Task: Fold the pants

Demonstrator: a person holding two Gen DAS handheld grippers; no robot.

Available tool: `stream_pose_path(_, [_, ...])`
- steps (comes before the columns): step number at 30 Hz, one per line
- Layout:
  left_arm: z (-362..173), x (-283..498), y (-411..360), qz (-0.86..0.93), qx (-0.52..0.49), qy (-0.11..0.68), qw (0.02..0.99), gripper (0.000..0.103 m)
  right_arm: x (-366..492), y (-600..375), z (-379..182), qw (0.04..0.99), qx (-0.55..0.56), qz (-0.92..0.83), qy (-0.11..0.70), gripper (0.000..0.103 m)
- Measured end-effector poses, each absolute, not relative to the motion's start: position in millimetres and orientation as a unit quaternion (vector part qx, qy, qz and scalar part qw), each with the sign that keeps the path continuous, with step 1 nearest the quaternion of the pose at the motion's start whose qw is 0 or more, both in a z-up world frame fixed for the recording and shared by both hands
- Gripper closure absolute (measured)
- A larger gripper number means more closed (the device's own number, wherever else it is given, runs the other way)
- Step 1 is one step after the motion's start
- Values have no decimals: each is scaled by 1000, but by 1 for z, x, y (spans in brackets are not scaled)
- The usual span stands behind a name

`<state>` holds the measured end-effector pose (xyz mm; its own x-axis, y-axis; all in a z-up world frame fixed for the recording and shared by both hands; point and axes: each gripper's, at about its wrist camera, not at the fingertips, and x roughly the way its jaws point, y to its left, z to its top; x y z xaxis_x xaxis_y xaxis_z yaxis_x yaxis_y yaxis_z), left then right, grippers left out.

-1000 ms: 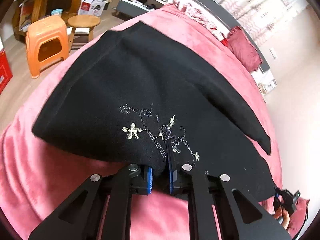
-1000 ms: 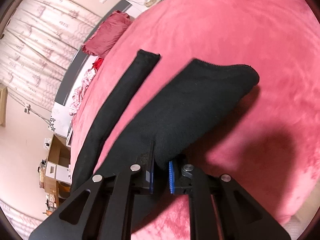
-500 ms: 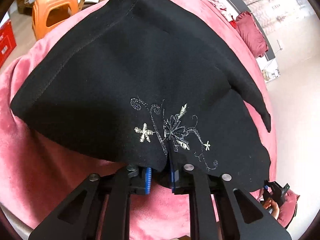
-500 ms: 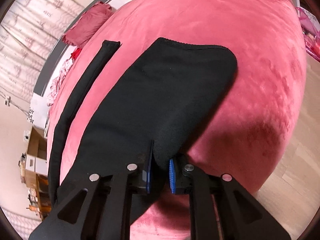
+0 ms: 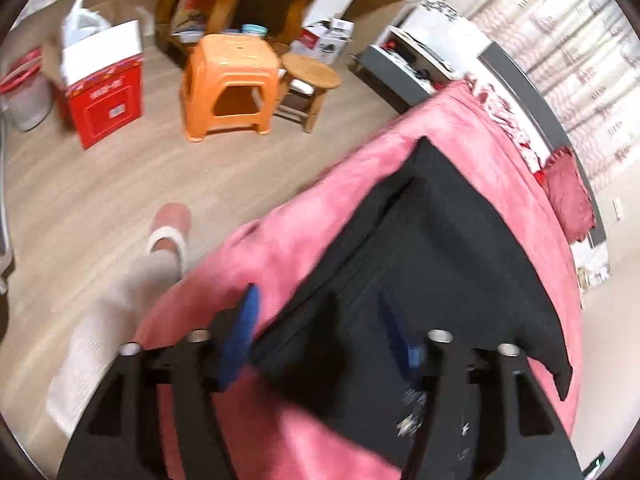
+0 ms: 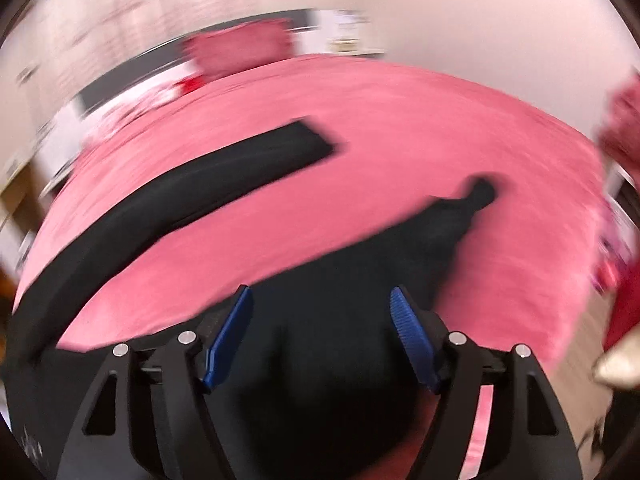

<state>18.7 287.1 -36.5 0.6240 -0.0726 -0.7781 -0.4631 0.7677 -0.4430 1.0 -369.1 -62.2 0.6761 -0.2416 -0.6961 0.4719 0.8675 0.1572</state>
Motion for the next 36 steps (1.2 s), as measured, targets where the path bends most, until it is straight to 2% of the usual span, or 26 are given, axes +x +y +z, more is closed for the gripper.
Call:
stream_pose_path(2, [-29, 42, 272, 95, -290, 416, 856, 27, 26, -344, -74, 903, 143, -168, 368, 29])
stream_pose_path(4, [-22, 72, 250, 63, -246, 417, 873, 17, 47, -322, -85, 902, 122, -149, 385, 25])
stream_pose_path(10, [-21, 155, 198, 22, -148, 427, 892, 17, 98, -271, -115, 897, 51, -122, 421, 22])
stream_pose_path(16, [-32, 235, 199, 20, -150, 441, 885, 17, 101, -278, -128, 892, 49, -134, 428, 15])
stream_pose_path(20, [-43, 281, 196, 55, -108, 447, 886, 17, 98, -274, -128, 894, 47, -138, 423, 13])
stream_pose_path(29, [-68, 334, 200, 80, -95, 459, 880, 17, 98, -275, -130, 896, 57, -138, 418, 10])
stream_pose_path(36, [-73, 356, 196, 79, -90, 466, 877, 12, 99, -274, -131, 897, 57, -139, 416, 9])
